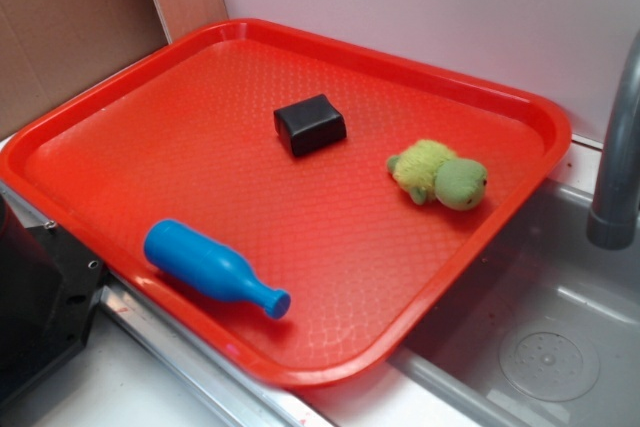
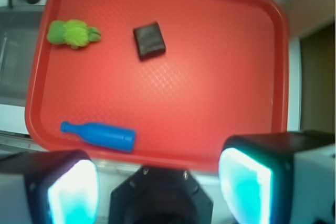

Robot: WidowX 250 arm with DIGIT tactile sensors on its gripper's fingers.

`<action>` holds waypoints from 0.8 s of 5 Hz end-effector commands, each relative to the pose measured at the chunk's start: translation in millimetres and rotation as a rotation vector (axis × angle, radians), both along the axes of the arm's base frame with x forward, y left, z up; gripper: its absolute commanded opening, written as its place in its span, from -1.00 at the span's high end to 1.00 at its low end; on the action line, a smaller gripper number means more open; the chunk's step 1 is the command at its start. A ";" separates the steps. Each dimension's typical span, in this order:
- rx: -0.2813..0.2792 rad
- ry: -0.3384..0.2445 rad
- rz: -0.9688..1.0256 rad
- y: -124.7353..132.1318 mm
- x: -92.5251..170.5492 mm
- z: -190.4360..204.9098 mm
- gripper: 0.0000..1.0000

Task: Grab the green animal.

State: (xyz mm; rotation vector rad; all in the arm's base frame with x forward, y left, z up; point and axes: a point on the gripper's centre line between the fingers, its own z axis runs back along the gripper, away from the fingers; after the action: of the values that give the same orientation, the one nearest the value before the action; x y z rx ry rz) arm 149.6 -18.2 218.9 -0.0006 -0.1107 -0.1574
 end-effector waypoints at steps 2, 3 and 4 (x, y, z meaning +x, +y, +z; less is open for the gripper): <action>0.009 -0.205 -0.621 -40.0 60.6 -25.8 -1.00; -0.024 -0.217 -0.719 -52.7 76.1 -38.7 -1.00; -0.075 -0.226 -0.844 -71.3 90.8 -55.7 -1.00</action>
State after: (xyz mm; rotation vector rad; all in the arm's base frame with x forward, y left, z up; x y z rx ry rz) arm 239.5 -80.2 144.8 -0.1262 -0.2784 -0.9774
